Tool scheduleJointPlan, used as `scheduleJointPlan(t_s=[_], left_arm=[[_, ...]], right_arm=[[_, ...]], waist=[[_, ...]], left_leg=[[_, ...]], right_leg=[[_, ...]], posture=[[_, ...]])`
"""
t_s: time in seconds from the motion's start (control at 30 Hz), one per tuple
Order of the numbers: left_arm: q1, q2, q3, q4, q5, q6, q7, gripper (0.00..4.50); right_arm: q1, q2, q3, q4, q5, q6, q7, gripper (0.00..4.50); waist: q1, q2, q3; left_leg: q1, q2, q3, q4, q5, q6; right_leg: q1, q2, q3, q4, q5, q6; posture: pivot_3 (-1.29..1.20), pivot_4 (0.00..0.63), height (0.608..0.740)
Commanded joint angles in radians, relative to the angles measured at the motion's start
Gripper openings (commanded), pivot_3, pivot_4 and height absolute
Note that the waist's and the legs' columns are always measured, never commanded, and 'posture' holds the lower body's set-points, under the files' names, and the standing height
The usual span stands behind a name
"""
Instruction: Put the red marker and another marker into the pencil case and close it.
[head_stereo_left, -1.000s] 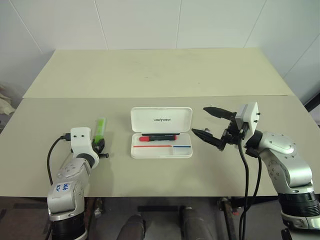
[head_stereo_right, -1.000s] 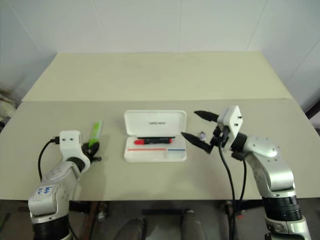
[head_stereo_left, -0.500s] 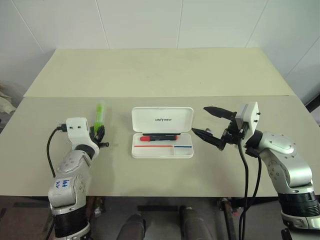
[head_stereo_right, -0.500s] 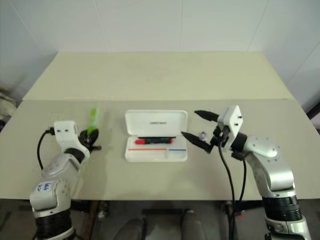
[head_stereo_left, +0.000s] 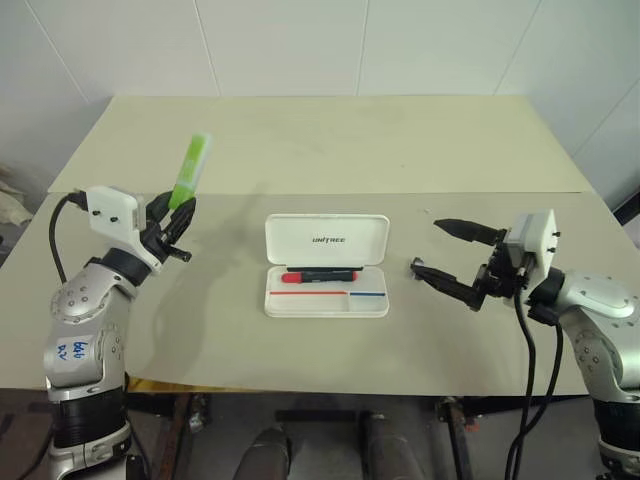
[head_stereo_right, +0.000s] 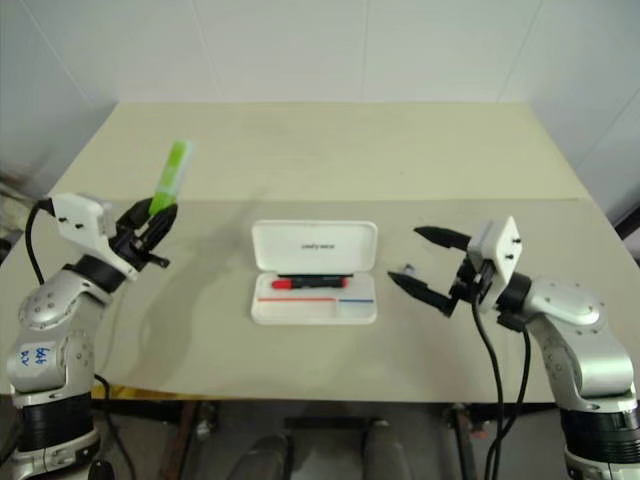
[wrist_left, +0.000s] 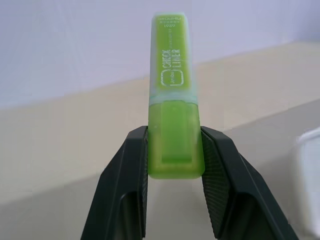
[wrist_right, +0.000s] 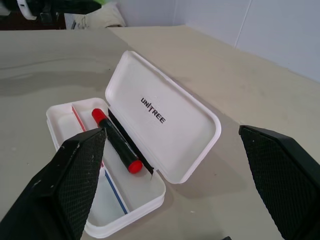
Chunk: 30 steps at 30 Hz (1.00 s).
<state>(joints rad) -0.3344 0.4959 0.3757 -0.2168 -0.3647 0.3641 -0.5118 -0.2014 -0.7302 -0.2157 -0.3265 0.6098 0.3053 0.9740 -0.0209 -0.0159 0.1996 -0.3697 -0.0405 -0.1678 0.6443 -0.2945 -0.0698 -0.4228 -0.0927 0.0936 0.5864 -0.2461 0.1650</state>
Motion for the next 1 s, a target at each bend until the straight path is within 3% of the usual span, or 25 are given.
scheduleJointPlan(t_s=[0.03,0.23,0.33,0.67,1.0], left_arm=[[-0.058,0.053,-0.017,0.010,-0.096,-0.016,-0.139,1.11],[-0.085,0.149,-0.160,0.013,-0.129,-0.009,-0.384,1.11],[-0.055,0.188,-0.256,0.005,-0.073,-0.099,-0.495,1.11],[-0.031,0.185,-0.383,0.017,-0.044,-0.199,-0.613,1.11],[-0.030,0.219,-0.473,0.197,0.075,-0.327,-0.717,1.11]], right_arm=[[0.022,-0.033,-0.038,-0.128,0.071,0.028,0.023,4.50],[0.048,-0.022,-0.041,-0.170,0.064,0.042,-0.019,4.50],[0.074,-0.021,-0.077,-0.116,0.023,0.013,-0.044,4.50],[0.127,-0.009,-0.119,-0.090,-0.019,-0.018,-0.083,4.50],[0.167,0.018,-0.110,-0.149,-0.017,-0.014,-0.149,4.50]], waist=[[-0.001,0.000,0.000],[-0.006,0.000,0.000],[-0.005,0.000,0.000],[-0.005,0.000,0.000],[-0.005,0.000,0.000]], left_leg=[[0.000,0.000,0.000,0.000,0.000,0.000],[0.000,0.000,0.001,0.000,0.000,0.000],[0.000,0.000,0.001,0.000,0.000,0.000],[0.000,0.000,0.002,-0.001,0.000,0.001],[0.001,0.000,0.002,0.000,0.000,0.001]], right_leg=[[0.000,0.000,0.000,0.000,0.000,0.000],[0.000,0.000,0.001,0.000,0.000,0.000],[0.000,0.000,0.001,0.000,0.000,0.000],[0.000,0.000,0.001,-0.001,0.000,0.000],[0.000,0.000,0.002,0.000,0.000,0.000]], posture=[[0.00,0.150,0.740],[0.00,0.150,0.740],[0.00,0.150,0.740],[0.00,0.150,0.740],[0.00,0.150,0.740]])
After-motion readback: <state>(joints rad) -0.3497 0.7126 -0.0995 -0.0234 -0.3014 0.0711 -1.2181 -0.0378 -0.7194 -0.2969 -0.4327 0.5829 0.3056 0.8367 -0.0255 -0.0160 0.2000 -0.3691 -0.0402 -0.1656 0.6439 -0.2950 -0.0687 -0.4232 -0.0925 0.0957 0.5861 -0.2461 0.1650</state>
